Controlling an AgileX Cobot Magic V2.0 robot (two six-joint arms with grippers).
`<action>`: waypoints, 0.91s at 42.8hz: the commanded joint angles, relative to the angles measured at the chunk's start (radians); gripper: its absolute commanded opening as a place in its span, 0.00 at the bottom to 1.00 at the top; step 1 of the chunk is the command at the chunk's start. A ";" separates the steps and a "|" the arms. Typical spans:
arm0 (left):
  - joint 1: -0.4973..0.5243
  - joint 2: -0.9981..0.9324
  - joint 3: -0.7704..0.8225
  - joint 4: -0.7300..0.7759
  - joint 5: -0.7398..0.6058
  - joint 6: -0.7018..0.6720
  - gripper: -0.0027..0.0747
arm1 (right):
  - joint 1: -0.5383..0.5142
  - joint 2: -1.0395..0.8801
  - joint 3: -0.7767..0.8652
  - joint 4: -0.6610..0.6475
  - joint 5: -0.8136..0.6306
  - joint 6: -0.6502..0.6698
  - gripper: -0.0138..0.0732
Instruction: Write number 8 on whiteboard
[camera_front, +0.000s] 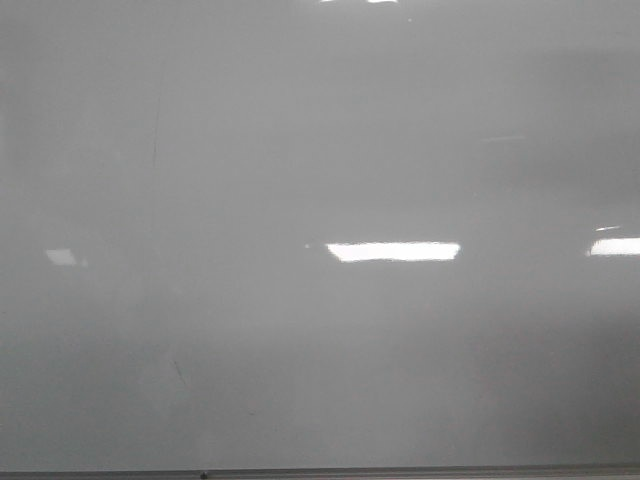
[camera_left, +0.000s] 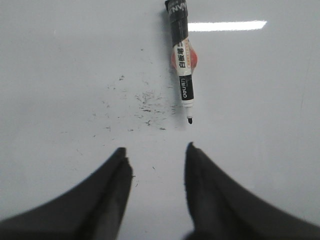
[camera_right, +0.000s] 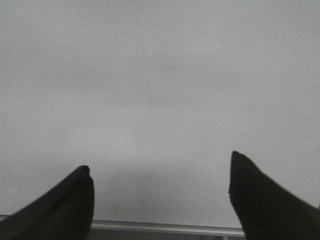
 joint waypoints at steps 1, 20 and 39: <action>-0.008 0.059 -0.037 -0.009 -0.121 -0.003 0.73 | -0.004 0.002 -0.028 -0.015 -0.073 -0.010 0.83; -0.008 0.415 -0.238 -0.077 -0.100 -0.003 0.76 | -0.004 0.002 -0.028 -0.015 -0.087 -0.010 0.83; -0.060 0.704 -0.354 -0.077 -0.192 -0.003 0.76 | -0.004 0.002 -0.028 -0.015 -0.093 -0.010 0.83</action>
